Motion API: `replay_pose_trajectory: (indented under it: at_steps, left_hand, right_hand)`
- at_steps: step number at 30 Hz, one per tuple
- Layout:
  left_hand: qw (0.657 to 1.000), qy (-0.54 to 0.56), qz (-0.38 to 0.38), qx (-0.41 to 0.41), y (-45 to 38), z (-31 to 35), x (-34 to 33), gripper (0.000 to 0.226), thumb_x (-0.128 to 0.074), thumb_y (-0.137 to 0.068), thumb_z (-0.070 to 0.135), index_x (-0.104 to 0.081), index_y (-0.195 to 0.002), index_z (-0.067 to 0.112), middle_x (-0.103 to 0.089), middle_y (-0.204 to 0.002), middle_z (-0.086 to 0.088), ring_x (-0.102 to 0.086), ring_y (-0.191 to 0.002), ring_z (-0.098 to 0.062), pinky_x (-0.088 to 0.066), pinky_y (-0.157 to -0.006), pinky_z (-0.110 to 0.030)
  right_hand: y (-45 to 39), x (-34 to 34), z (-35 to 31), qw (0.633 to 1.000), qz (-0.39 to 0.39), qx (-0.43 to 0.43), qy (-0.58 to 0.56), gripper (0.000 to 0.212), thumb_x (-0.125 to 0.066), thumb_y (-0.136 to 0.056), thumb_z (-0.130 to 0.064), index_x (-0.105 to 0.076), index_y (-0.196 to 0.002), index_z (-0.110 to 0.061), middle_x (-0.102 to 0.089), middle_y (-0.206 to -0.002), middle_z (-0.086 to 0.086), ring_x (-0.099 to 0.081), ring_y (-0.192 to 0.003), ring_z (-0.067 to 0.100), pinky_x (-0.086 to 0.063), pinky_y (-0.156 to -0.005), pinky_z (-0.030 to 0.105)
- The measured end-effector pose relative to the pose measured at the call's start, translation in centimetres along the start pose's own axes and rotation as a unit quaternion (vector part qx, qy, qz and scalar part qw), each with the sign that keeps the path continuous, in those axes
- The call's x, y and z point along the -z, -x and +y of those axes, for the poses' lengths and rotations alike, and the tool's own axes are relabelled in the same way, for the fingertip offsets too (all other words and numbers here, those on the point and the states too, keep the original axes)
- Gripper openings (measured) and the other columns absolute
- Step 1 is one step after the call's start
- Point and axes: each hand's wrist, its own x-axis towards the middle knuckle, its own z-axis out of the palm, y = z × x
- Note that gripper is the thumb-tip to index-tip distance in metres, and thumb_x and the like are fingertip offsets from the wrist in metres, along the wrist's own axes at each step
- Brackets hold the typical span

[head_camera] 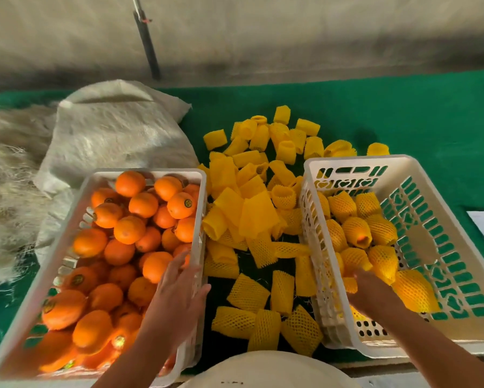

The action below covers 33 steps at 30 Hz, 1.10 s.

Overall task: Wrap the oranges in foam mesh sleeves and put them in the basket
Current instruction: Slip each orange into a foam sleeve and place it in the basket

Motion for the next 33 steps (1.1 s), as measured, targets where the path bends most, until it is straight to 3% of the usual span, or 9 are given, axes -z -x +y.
replay_pose_trajectory:
  at_steps: [2,5,10,15,20,23,26,29,33]
  left_hand:
    - [0.997,-0.035,0.048,-0.052,-1.6,-0.5,1.1,0.024,-0.051,-0.105,0.033,-0.062,-0.125,0.029,-0.05,-0.143,0.004,-0.044,-0.136,-0.016,-0.048,-0.11,-0.04]
    - [0.997,-0.003,0.073,-0.025,-4.8,-0.9,2.7,0.027,-0.047,-0.107,0.037,-0.061,-0.129,0.029,-0.05,-0.148,0.007,-0.044,-0.137,-0.015,-0.042,-0.11,-0.036]
    - [0.996,-0.042,0.075,0.007,-11.0,-1.9,4.2,0.049,-0.063,-0.101,0.032,-0.045,-0.146,0.026,-0.041,-0.154,0.001,-0.039,-0.143,-0.022,-0.043,-0.111,-0.04]
    - [0.99,-0.125,0.052,0.047,-15.4,-2.3,4.1,0.069,-0.072,-0.094,0.032,-0.035,-0.153,0.028,-0.037,-0.151,-0.009,-0.037,-0.138,-0.032,-0.052,-0.099,-0.044]
    - [0.983,-0.144,0.072,0.084,-17.1,-3.3,3.5,0.074,-0.076,-0.089,0.043,-0.038,-0.15,0.027,-0.04,-0.145,-0.009,-0.038,-0.134,-0.032,-0.056,-0.08,-0.039]
    - [0.985,-0.115,0.091,0.09,-17.0,-3.7,3.8,0.072,-0.08,-0.083,0.046,-0.044,-0.142,0.025,-0.046,-0.135,-0.009,-0.045,-0.128,-0.031,-0.051,-0.07,-0.035]
    - [0.987,-0.043,0.123,0.09,-15.4,-3.7,4.6,0.072,-0.082,-0.079,0.05,-0.046,-0.137,0.025,-0.049,-0.128,-0.005,-0.057,-0.109,-0.027,-0.056,-0.069,-0.034]
    - [0.984,0.053,0.152,0.076,-12.5,-3.4,5.9,0.067,-0.085,-0.077,0.049,-0.05,-0.131,0.031,-0.048,-0.126,0.003,-0.056,-0.093,-0.006,-0.049,-0.063,-0.018]
    - [0.981,0.117,0.141,0.058,-7.8,-2.7,6.5,0.07,-0.091,-0.073,0.043,-0.051,-0.13,0.037,-0.047,-0.12,0.01,-0.047,-0.106,0.016,-0.043,-0.063,-0.005]
  right_hand:
    - [0.8,0.5,0.2,1.0,0.022,-0.01,-0.008,0.066,-0.07,-0.09,-0.06,-0.056,-0.139,-0.017,-0.062,-0.141,0.007,-0.06,-0.124,0.026,-0.052,-0.093,0.036]
    - [2.3,1.6,-0.6,0.996,0.049,-0.025,-0.067,0.058,-0.07,-0.094,-0.052,-0.06,-0.138,-0.015,-0.063,-0.141,0.009,-0.058,-0.128,0.03,-0.048,-0.098,0.039]
    - [4.8,2.5,-3.5,0.98,0.09,0.004,-0.179,0.023,-0.071,-0.097,-0.024,-0.069,-0.119,-0.019,-0.07,-0.124,0.008,-0.061,-0.095,0.026,-0.049,-0.082,0.04]
    - [6.4,3.8,-5.4,0.974,0.171,0.019,-0.145,0.034,-0.073,-0.093,-0.011,-0.069,-0.126,-0.014,-0.066,-0.129,0.012,-0.062,-0.115,0.037,-0.052,-0.09,0.049]
    - [6.8,3.8,-8.0,0.952,0.255,0.127,-0.108,0.035,-0.082,-0.084,-0.012,-0.07,-0.117,-0.015,-0.066,-0.12,0.006,-0.061,-0.114,0.028,-0.051,-0.095,0.044]
    - [5.9,3.7,-11.3,0.949,0.242,0.178,-0.094,0.036,-0.085,-0.083,-0.017,-0.072,-0.117,-0.015,-0.068,-0.121,0.005,-0.061,-0.117,0.025,-0.049,-0.099,0.037]
    - [4.2,4.3,-15.3,0.952,0.233,0.193,-0.052,0.035,-0.081,-0.087,-0.029,-0.073,-0.12,-0.021,-0.068,-0.125,0.0,-0.062,-0.121,0.024,-0.047,-0.108,0.051]
    - [1.6,5.5,-19.1,0.949,0.225,0.222,0.0,0.033,-0.071,-0.093,-0.039,-0.066,-0.124,-0.029,-0.066,-0.127,-0.006,-0.063,-0.117,0.018,-0.042,-0.111,0.05]
    - [-3.9,6.6,-23.7,0.969,0.104,0.224,-0.022,0.06,-0.059,-0.102,-0.034,-0.033,-0.155,-0.025,-0.048,-0.145,0.009,-0.062,-0.112,0.027,-0.051,-0.078,0.034]
